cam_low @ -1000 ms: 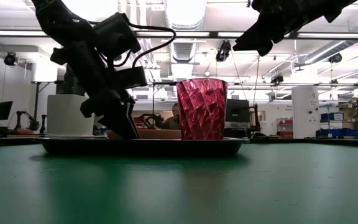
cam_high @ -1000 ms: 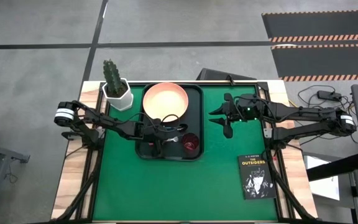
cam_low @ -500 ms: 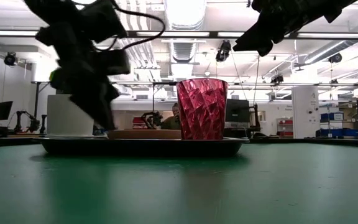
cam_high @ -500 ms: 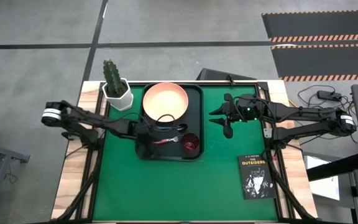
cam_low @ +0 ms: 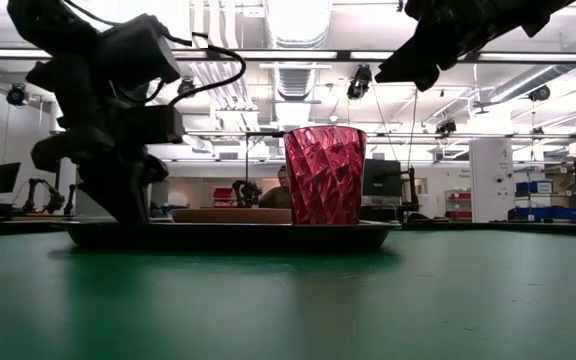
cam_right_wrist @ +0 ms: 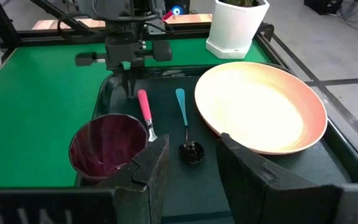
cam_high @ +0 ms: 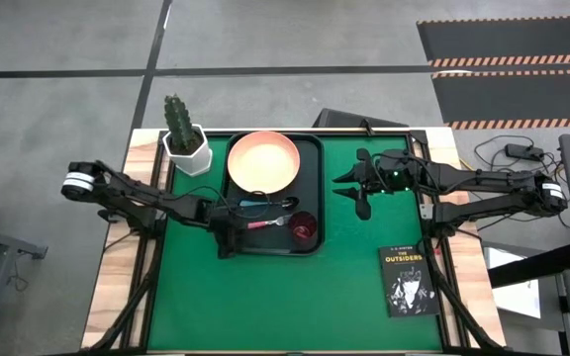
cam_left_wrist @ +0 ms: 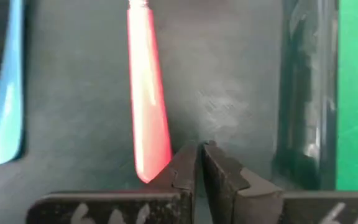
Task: Pick and place plate/cup/fork/spoon on tray
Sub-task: Put the pink fork to the bottom of the blue spoon on the black serving tray
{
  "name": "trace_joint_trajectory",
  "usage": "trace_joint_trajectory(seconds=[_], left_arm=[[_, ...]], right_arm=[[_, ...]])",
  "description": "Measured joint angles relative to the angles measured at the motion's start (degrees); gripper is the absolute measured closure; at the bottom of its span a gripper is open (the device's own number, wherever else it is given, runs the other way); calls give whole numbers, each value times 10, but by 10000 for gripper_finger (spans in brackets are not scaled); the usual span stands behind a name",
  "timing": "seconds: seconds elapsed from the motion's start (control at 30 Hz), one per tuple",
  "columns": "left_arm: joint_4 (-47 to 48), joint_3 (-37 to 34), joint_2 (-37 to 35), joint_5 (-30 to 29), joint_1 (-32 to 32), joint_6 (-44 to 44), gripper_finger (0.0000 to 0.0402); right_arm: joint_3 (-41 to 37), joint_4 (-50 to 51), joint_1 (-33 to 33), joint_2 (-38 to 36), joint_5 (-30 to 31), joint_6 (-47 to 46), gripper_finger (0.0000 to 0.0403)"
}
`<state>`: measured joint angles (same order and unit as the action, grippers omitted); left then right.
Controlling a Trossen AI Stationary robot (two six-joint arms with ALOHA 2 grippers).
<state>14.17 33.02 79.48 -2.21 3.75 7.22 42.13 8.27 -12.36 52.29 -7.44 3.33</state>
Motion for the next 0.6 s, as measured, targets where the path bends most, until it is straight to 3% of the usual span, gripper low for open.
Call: trace_joint_trajectory(seconds=[0.6], left_arm=[[-4,-3,3,-89,0,14,394]], right_arm=[[-2,0,0,0,0,-4,280]])
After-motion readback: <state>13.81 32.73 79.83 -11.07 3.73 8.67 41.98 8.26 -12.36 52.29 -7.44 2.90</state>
